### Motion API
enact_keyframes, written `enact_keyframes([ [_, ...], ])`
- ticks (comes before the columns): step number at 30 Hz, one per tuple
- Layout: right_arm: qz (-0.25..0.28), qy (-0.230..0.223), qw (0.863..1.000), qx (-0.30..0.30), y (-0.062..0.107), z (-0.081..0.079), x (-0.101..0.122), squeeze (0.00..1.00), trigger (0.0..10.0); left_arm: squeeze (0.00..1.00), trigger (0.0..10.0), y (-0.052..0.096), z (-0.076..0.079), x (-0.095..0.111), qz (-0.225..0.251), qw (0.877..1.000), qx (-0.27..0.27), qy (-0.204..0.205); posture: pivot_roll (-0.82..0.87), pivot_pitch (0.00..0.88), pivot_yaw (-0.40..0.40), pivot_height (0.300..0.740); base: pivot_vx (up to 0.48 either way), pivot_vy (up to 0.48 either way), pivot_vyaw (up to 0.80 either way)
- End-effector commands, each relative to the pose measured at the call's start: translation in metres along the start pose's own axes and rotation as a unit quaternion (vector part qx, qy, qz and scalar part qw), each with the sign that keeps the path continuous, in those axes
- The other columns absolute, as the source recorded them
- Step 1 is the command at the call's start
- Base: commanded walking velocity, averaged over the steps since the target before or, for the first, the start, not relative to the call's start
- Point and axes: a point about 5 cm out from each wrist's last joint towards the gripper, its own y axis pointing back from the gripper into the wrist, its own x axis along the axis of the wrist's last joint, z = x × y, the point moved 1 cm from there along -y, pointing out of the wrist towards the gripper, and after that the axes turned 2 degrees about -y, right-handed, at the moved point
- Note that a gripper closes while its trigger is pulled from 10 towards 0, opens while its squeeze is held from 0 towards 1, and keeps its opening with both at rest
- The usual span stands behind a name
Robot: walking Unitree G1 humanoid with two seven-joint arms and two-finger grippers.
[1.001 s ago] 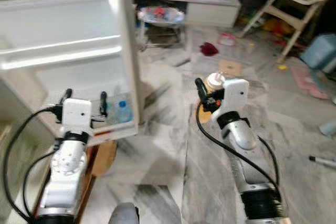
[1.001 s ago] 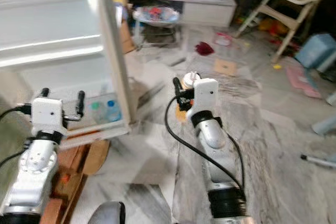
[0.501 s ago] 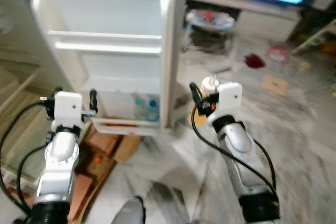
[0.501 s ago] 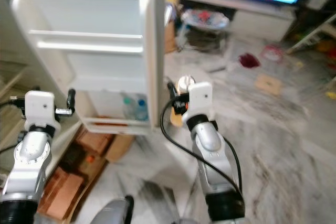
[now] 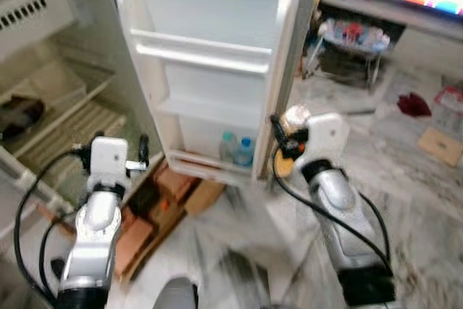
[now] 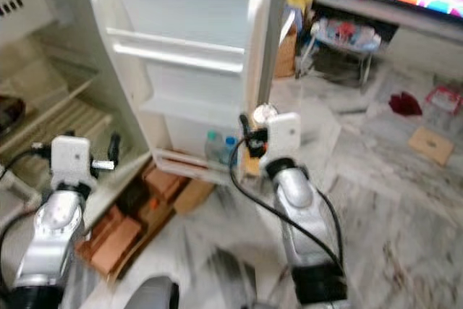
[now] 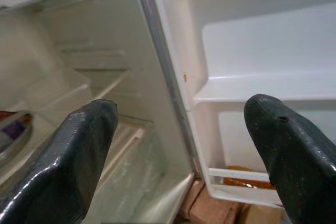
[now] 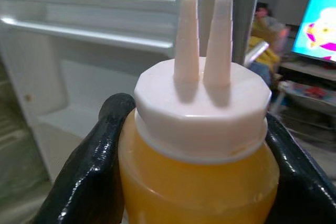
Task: Restocking fridge
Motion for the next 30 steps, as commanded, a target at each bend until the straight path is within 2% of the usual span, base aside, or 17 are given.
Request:
enact_keyframes([
  [1,0.005,-0.009,1.000,0.007,-0.001,-0.007,0.002,0.00,10.0,0.00,10.0,-0.001,-0.003,0.001,-0.002,1.000,-0.005,-0.001,0.05,0.068,-0.056,0.740,0.000,0.480,0.00],
  [11,-0.003,-0.011,1.000,0.006,0.000,-0.009,-0.002,0.00,10.0,0.00,10.0,0.000,0.002,0.010,0.022,0.999,-0.041,-0.002,0.06,0.077,-0.054,0.740,0.000,0.467,0.00],
  [16,-0.002,-0.009,1.000,0.004,-0.001,-0.008,-0.001,0.00,10.0,0.00,10.0,0.000,0.003,0.012,0.023,0.999,-0.041,0.003,0.06,0.079,-0.055,0.740,0.307,0.323,0.00],
  [26,-0.001,-0.007,1.000,0.003,-0.001,-0.006,-0.001,0.00,10.0,0.00,10.0,0.001,0.014,0.018,0.042,0.996,-0.072,0.012,0.05,0.078,-0.054,0.740,0.000,0.000,0.00],
  [30,-0.002,-0.005,1.000,0.004,-0.002,-0.006,-0.001,0.00,10.0,0.00,10.0,0.001,0.015,0.019,0.046,0.996,-0.076,0.013,0.05,0.076,-0.059,0.740,0.337,0.000,0.00],
])
